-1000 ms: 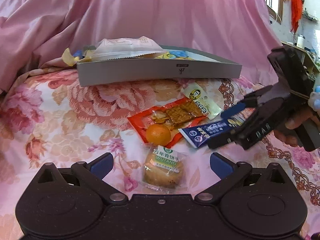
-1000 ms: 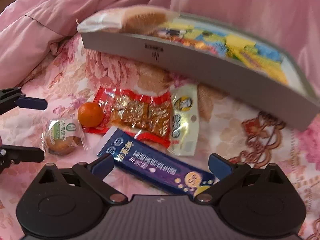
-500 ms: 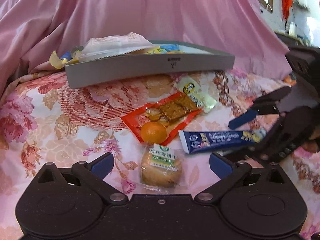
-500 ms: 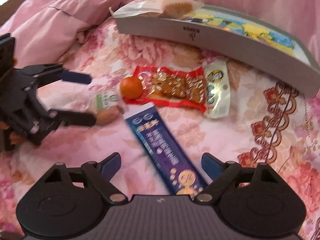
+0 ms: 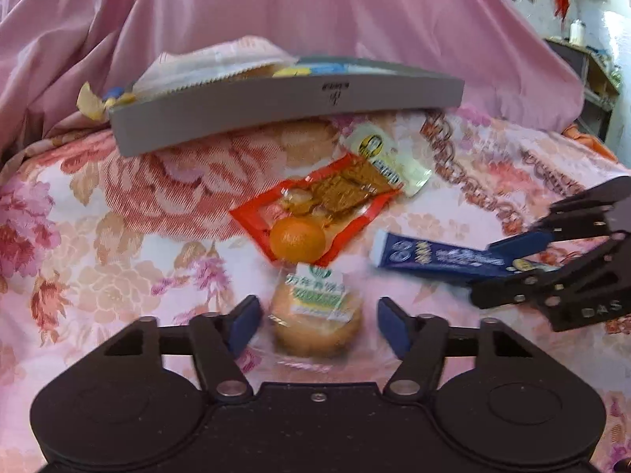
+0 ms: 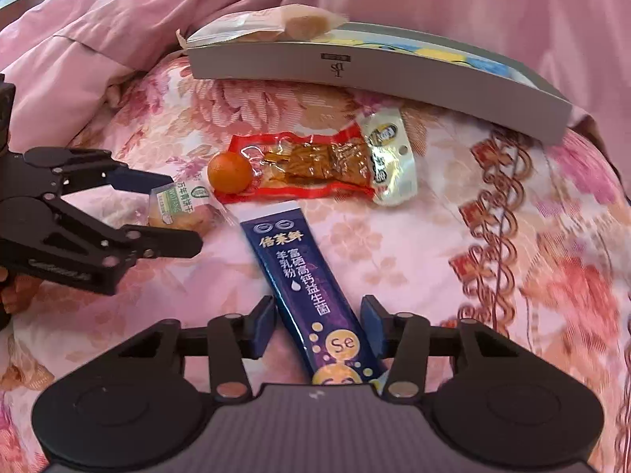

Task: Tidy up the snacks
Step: 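Grasp the blue milk-powder stick with the right tool while the left tool grasps the wrapped bun, then lift the blue stick with the right tool while the left tool lifts the bun toward the tray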

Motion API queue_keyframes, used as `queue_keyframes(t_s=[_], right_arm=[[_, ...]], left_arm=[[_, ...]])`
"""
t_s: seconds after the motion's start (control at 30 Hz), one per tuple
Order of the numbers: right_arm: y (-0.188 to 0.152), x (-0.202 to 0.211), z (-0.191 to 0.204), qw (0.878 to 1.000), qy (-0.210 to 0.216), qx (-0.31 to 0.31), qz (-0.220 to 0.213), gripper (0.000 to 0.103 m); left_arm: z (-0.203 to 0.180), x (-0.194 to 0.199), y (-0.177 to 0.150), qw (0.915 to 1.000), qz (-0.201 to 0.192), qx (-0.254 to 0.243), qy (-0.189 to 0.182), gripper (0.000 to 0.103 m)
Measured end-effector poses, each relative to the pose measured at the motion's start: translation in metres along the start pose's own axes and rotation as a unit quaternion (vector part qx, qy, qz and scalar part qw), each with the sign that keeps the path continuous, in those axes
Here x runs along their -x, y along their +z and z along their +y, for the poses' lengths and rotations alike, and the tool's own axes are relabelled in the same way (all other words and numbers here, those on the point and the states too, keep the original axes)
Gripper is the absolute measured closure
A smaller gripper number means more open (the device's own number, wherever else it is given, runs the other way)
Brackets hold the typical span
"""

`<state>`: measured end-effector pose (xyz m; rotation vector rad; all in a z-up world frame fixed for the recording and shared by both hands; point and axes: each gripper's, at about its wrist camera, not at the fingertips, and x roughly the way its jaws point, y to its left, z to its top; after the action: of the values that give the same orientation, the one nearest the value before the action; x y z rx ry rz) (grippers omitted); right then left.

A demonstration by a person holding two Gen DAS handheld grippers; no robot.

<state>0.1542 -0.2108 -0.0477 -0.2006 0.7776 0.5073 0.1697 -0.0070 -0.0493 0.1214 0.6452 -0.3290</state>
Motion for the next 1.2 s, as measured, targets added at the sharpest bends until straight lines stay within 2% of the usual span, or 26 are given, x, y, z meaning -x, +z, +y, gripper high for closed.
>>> queue_keyframes(t_s=[0.17,0.47,0.67,0.8,1.03,1.2], right_arm=[[-0.007,0.009,0.011,1.0,-0.02,-0.018,0.002,0.06],[-0.022,0.025,0.026,0.999,-0.022,-0.047,0.0,0.064],[-0.021,0.019,0.032,0.999,-0.019,-0.028,-0.007,0.06],[-0.023,0.015,0.031,0.999,-0.016,-0.034,-0.01,0.06],[-0.033,0.022,0.037,0.999,-0.028,-0.03,-0.023,0.067],[-0.038,0.03,0.051,0.998,-0.048,0.005,-0.027,0.069]], left_arm=[[-0.002,0.003,-0.002,0.9999,0.001,0.004,0.012,0.05],[-0.014,0.032,-0.012,0.9981,0.042,0.046,0.003,0.051],[-0.021,0.034,-0.017,0.9986,0.044,0.028,0.01,0.049],[-0.018,0.03,-0.017,0.9985,0.043,0.035,0.007,0.048],[-0.028,0.03,-0.018,0.999,0.041,0.003,0.019,0.05],[-0.031,0.038,-0.019,0.9981,0.049,0.03,0.02,0.052]])
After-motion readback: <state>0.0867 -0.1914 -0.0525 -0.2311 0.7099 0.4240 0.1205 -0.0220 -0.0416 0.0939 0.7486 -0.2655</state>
